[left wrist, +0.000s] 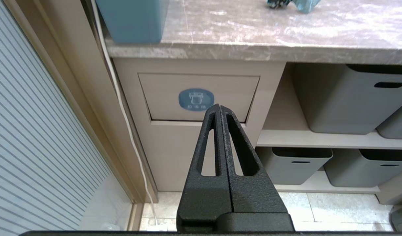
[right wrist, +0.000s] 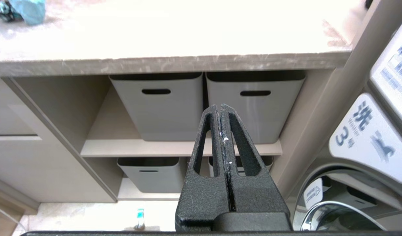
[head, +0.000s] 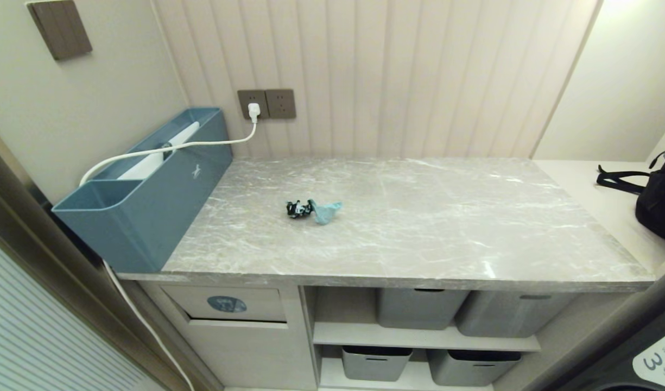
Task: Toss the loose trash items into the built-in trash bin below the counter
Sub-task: Pick up the garbage
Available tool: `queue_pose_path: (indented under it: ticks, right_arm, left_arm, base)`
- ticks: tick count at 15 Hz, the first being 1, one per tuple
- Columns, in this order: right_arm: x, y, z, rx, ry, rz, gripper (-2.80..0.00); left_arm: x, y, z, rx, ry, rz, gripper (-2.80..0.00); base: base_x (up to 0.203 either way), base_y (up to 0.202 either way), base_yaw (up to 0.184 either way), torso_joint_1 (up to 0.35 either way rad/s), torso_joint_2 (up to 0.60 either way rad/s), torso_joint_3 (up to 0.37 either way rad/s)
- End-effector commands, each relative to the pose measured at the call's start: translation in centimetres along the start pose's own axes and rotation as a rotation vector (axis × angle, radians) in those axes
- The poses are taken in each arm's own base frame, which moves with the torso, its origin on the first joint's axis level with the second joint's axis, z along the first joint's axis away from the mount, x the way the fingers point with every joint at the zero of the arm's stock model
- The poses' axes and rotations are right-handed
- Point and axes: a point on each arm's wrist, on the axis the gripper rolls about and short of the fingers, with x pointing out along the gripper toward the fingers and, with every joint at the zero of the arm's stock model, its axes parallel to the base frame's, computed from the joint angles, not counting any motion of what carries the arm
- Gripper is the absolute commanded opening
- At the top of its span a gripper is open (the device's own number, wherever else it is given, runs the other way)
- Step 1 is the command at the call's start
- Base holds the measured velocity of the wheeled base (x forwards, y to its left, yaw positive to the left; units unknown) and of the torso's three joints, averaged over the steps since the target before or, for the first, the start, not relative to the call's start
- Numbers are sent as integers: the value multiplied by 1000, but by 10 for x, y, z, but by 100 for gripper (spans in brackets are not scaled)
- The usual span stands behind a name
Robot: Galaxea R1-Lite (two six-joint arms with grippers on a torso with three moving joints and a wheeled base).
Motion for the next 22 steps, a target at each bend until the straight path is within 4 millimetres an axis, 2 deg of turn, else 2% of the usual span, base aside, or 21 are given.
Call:
queue_pose_path:
  ticks: [1,6,7,9,11,14,15,17,18,22]
  right_arm:
    - [0,0,0,0,2,0,-280]
    - [0,0,0,1,0,0,-280]
    - [0,0,0,1,0,0,-280]
    - [0,0,0,1,-2,2,-280]
    - [0,0,0,1,1,1,-280]
    - [0,0,0,1,0,2,-280]
    - [0,0,0,1,-1,1,-280]
    - [0,0,0,1,0,0,-280]
    - [0,0,0,1,0,1,-280]
    - [0,0,0,1,0,0,-280]
  left_arm:
    - [0,0,0,0,1,-1,-280]
    - [-1,0,4,-6,-15,-5,-280]
    - [-4,0,14,-7,-48,-13,-280]
    - [-12,-2,49,-2,-121,-84,-280]
    - [-1,-5,88,3,-73,-199,-280]
    - [55,-7,146,-19,83,-338,-280]
    - [82,-8,158,-34,140,-384,-280]
    - [135,-12,168,-70,253,-474,-280]
    - [159,-16,167,-97,311,-524,0]
    - [229,-53,160,-191,475,-697,0]
  base:
    - [0,0,0,182,-381,-199]
    - [0,0,0,159,-335,-167]
    - [0,0,0,35,-46,-25]
    - [0,0,0,10,-13,-8]
    - [0,0,0,0,0,0]
    - [0,0,0,0,0,0]
    - [0,0,0,0,0,0]
    - [0,0,0,0,0,0]
    - [0,0,0,0,0,0]
    - [0,0,0,0,0,0]
